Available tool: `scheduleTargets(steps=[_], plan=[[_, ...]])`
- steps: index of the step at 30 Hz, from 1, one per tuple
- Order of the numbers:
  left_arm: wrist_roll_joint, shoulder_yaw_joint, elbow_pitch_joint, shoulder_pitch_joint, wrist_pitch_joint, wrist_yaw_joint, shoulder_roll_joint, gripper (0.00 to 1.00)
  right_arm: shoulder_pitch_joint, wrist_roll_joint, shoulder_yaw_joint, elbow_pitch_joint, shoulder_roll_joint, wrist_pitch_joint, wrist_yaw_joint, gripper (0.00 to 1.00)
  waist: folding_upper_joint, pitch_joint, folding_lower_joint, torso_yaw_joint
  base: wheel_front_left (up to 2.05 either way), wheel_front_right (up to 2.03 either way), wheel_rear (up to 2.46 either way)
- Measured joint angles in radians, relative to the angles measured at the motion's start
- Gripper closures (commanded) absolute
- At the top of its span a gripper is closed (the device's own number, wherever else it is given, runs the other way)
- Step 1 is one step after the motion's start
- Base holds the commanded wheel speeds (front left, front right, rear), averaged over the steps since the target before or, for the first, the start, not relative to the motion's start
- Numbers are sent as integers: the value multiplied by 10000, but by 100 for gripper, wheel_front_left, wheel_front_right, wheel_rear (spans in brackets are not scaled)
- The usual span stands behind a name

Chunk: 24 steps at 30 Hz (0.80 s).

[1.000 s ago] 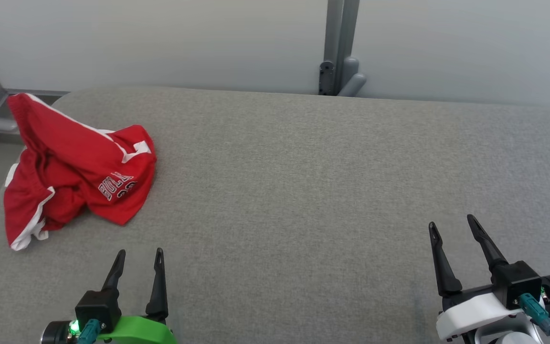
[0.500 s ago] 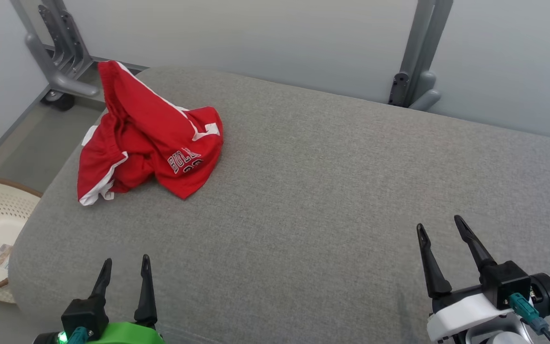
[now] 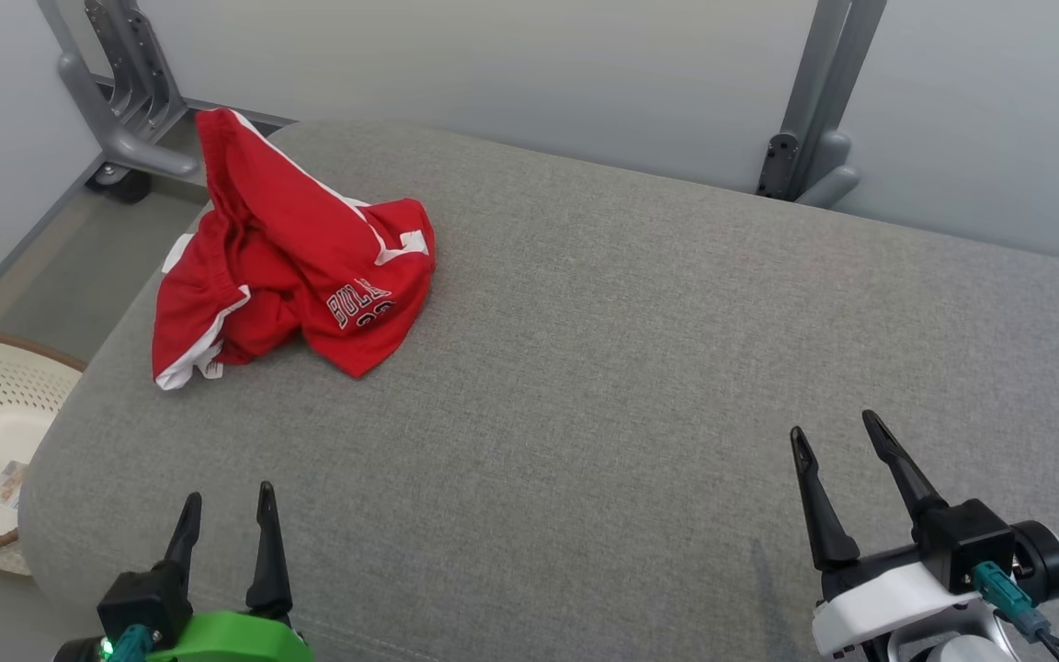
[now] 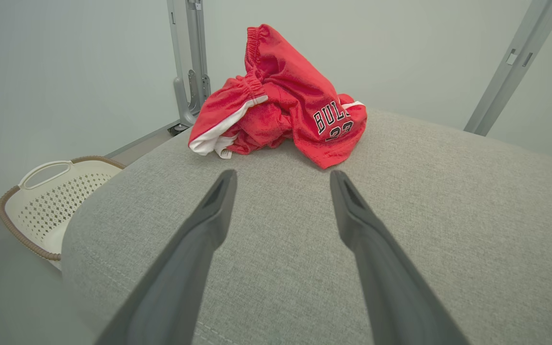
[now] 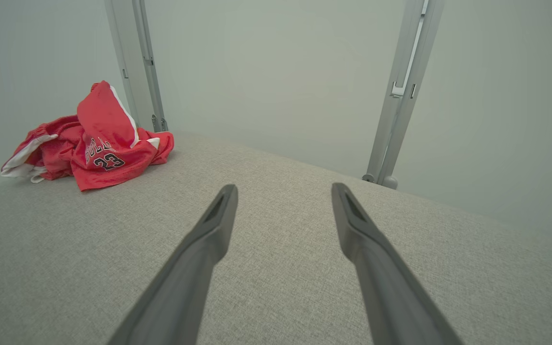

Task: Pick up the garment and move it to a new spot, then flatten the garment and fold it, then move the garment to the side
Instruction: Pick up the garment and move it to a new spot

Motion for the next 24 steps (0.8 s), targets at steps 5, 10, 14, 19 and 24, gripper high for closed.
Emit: scheduleTargets(steps=[5, 10, 14, 19, 24], plan=[[-205, 42, 40, -686, 0, 44, 0, 0, -298, 2, 84, -176, -142, 0, 0, 0, 0, 318, 0, -144, 0, 0, 0], [-717, 79, 732, -2093, 0, 130, 4, 0, -777, 0, 213, -320, -288, 0, 0, 0, 0, 952, 0, -376, 0, 0, 0], [-1197, 161, 1590, -3482, -2, 96, -2, 0, -1173, 8, 309, -382, -426, 0, 0, 0, 0, 1544, 0, -601, 0, 0, 0], [-1643, 732, 2604, -5009, -4, -36, 222, 0, -1640, 107, 324, -535, -454, 0, 0, 0, 0, 2230, 0, -989, 0, 0, 0], [-2146, 1375, 3860, -6119, -6, -230, 470, 0, -1833, 207, 295, -644, -453, 0, 0, 0, 0, 2724, 0, -1539, 0, 0, 0]])
